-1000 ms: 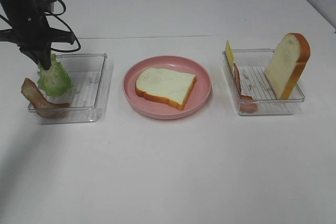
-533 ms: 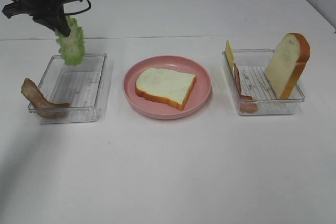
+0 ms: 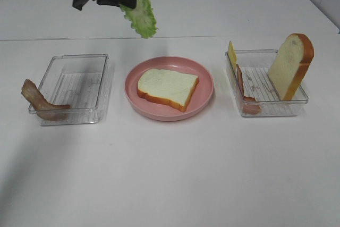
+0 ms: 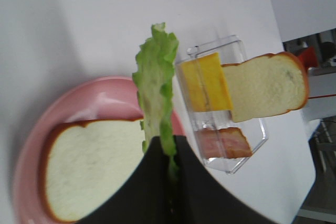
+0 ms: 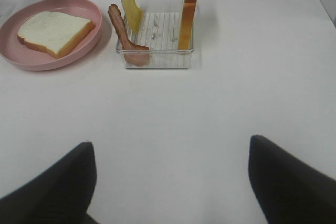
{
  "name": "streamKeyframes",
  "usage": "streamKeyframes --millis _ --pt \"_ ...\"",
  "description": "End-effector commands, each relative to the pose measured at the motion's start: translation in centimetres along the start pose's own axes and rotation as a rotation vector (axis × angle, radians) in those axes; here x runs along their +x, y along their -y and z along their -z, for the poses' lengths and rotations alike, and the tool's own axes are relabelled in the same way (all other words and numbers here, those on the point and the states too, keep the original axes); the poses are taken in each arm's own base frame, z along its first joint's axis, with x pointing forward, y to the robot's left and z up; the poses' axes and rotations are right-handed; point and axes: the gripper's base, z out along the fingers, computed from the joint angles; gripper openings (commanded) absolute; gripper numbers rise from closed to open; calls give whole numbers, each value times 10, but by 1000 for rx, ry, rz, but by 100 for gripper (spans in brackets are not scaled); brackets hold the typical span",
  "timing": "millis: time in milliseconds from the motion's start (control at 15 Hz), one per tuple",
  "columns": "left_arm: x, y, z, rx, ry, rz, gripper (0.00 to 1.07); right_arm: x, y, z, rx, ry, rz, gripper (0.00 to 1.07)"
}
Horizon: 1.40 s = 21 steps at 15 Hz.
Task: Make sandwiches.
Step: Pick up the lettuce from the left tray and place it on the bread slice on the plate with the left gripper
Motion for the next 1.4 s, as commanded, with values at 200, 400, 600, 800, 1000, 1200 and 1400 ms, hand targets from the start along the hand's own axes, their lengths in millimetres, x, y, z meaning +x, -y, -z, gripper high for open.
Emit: streamKeyframes --millis 200,400,600,800,1000,1200,1400 --pt "20 17 -52 165 -52 4 0 1 0 1 8 22 -1 77" --pt "44 19 -92 185 -141 23 0 1 0 1 8 22 -1 77" --pt "58 10 -108 158 -212 14 0 1 0 1 8 22 -1 77" --pt "62 -4 -108 34 -257 -77 0 1 0 1 8 22 -1 77" --pt "65 -15 -106 -74 -299 -164 0 1 0 1 8 22 -1 77" --pt "65 -18 -106 -107 -306 -190 0 1 0 1 8 22 -1 77" --pt "65 -21 -106 -137 -305 -213 26 1 0 1 8 22 -1 77"
